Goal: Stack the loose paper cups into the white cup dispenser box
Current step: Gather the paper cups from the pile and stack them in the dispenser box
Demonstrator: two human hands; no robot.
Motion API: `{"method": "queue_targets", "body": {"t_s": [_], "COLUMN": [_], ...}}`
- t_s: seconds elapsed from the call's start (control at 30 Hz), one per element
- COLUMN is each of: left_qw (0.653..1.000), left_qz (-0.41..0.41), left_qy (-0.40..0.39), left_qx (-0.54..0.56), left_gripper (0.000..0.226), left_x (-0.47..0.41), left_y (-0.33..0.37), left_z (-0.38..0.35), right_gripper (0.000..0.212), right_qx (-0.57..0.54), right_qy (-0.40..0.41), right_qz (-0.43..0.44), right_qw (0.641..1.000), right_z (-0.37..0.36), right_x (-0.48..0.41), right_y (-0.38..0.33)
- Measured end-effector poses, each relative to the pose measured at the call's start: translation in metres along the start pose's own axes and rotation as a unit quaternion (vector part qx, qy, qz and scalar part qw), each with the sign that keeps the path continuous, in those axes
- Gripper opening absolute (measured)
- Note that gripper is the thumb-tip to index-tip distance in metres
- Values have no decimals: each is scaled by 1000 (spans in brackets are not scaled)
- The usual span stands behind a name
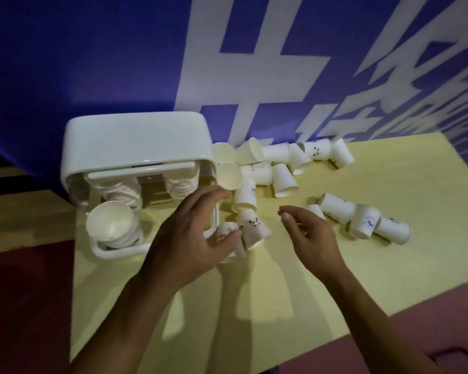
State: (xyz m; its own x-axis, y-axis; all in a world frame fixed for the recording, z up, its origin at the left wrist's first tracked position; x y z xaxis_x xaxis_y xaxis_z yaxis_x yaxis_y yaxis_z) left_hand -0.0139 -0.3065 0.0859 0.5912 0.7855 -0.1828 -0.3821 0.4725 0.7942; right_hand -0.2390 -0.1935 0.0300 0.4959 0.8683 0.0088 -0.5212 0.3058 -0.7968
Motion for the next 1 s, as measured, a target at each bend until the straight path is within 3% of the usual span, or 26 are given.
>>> {"method": "queue_targets", "body": {"t_s": [0.23,0.37,0.5,0.7,0.87,1.0], "left_qw": [983,977,948,906,917,964], "left_qz": [-35,-29,6,23,79,144], "left_qy": [-130,-121,-139,-145,-143,-85], "left_qx": [-124,-176,-288,-398,-363,-205], "left_gripper": [66,73,80,77,70,80], "left_x": [-102,-182,-254,-303,-305,-281], "left_y": [49,66,55,28,27,49], "left_z": [-169,-258,-338,-405,-410,-372], "right_gripper": [15,17,17,20,34,61], "right_qx": [2,-2,7,13,43,88], "right_qy": [50,60,30,3,-19,-55], "right_qz": [-54,-87,-104,-118,-97,-71], "right_qw": [997,994,994,993,994,992], "right_z": [137,201,244,273,261,230], "right_x": [-27,-51,-75,-116,-168,-228], "right_y": [98,165,226,284,293,277]}}
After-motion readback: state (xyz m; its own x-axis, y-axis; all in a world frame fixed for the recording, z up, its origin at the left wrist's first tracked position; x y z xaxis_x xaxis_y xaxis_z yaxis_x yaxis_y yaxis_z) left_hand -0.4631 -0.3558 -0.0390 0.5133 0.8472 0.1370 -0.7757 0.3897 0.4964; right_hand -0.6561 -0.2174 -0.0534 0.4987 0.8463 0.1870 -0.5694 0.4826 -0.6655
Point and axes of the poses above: each hand's wrist, its own x-axis away from the middle knuckle, its own z-axis out of the back of the hand, y = z × x, the point moved 10 cm from there along -x, towards the middle knuckle, and after that the axes turned 4 degrees about z, right-handed, at the moved point
